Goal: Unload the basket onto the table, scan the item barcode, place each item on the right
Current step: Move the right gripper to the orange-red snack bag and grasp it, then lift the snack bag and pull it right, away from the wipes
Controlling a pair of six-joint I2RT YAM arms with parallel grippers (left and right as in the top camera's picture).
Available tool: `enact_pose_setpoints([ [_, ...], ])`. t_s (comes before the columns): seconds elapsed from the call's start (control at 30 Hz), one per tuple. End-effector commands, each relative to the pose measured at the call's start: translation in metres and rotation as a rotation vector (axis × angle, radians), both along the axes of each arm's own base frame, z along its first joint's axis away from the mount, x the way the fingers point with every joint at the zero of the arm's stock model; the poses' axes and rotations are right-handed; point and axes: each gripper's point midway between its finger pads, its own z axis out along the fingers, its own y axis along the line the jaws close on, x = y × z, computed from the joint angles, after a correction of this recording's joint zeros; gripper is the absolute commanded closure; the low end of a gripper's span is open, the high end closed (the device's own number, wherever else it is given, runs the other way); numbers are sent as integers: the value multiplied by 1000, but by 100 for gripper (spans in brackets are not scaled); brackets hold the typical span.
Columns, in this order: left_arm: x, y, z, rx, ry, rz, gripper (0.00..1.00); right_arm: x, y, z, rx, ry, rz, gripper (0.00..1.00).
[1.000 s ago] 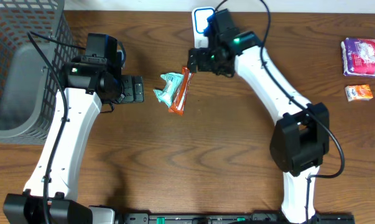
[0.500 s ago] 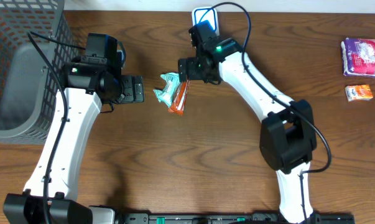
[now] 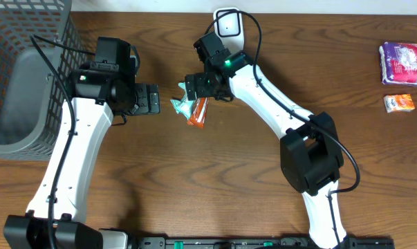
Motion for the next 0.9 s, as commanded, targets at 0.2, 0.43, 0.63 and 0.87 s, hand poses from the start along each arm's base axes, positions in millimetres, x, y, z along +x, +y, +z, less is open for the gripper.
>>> enact_pose_setpoints([
  [0.2,-1,3,-3,14,9,14,2,0,-5,-30,-35,51,-76,2],
  [0.43,-1,3,-3,14,9,14,2,1,-3,-30,-31,48,-92,20],
  [0.63,-1,3,-3,13,8,14,2,2,-10,-34,-71,34,-136,33],
  [0.87,-1,3,-3,13,8,14,2,-2,-3,-54,-56,14,-122,28],
])
